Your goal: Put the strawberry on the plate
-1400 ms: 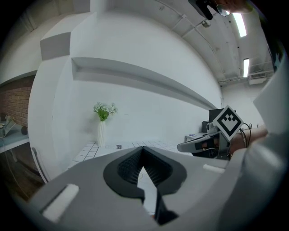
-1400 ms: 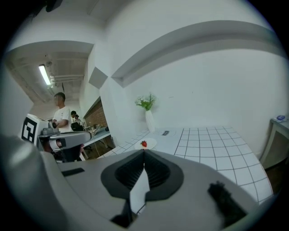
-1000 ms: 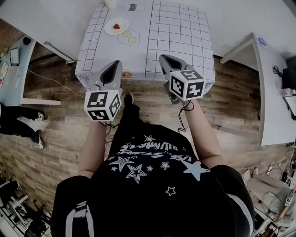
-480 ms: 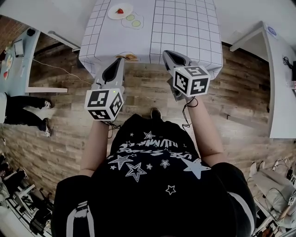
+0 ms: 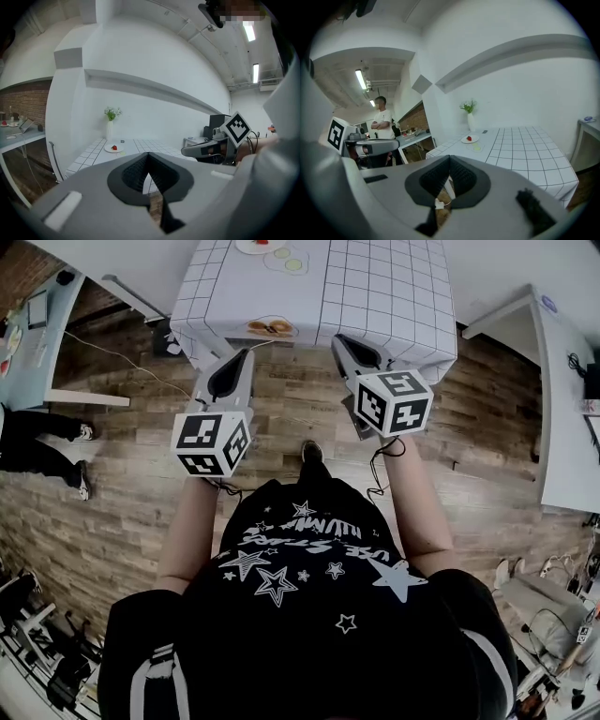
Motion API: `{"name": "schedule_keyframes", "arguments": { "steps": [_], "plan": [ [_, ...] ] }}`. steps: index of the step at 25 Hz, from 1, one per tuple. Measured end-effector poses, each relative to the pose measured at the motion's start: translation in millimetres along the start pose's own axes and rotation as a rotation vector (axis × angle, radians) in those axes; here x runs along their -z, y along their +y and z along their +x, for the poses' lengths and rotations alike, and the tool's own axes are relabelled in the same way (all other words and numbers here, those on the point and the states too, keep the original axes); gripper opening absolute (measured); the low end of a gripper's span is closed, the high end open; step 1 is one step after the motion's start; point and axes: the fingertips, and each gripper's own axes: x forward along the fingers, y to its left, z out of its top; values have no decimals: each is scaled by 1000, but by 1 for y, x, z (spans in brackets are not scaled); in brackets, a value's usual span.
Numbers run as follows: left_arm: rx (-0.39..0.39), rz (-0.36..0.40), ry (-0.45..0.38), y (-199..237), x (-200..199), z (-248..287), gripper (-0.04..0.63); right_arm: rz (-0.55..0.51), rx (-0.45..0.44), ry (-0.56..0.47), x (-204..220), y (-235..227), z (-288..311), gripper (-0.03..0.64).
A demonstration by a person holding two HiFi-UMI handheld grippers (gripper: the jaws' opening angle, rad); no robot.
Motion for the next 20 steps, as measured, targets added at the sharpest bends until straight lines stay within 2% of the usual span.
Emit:
{"name": "schedule_keyframes", "arguments": {
  "steps": [13,20],
  "plan": [
    [44,8,-39,-18,15,-94,9,-61,6,-38,14,96,-47,14],
    [41,-33,3,9,-28,-82,8,-45,21,-12,-36,99,-40,14]
  ]
}}
